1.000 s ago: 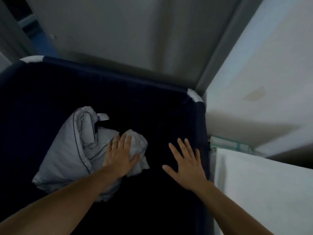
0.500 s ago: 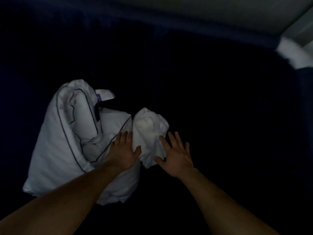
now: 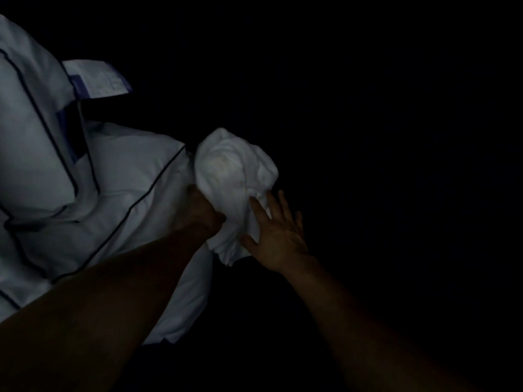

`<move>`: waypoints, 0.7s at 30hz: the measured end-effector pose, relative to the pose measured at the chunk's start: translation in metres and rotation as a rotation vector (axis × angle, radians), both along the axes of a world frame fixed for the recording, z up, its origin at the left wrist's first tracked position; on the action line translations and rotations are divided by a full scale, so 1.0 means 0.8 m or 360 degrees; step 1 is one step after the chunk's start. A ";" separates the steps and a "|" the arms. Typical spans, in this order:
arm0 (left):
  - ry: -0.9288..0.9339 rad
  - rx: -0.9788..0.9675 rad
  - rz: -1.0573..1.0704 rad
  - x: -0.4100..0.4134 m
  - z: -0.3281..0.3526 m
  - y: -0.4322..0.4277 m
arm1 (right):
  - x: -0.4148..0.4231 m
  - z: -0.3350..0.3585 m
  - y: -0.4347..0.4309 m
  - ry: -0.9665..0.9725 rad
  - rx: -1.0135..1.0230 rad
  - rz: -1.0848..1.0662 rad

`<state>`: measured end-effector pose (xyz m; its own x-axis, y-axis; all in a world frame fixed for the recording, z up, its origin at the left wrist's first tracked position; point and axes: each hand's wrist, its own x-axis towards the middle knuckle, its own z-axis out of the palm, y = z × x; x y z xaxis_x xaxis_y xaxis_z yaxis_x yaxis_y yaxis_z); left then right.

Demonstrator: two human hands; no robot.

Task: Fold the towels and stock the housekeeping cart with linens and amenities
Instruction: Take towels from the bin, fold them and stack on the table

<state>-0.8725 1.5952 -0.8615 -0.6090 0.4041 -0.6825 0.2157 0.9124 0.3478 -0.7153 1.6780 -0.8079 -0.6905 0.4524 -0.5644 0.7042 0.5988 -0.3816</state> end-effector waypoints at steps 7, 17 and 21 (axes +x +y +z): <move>-0.0438 0.0341 0.0111 0.008 0.111 -0.013 | 0.014 0.083 0.004 -0.0015 -0.0019 -0.0092; -0.0511 0.0698 -0.0113 0.056 0.387 -0.014 | 0.057 0.292 0.018 0.0168 0.0010 -0.0192; -0.0268 0.0853 -0.0389 0.077 0.520 -0.018 | 0.090 0.388 0.022 0.0464 0.0013 -0.0187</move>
<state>-0.8108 1.5808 -0.4453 -0.3568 0.8323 -0.4242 0.2990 0.5320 0.7922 -0.6430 1.6952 -0.4979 -0.7654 0.5425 -0.3461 0.6303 0.5237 -0.5731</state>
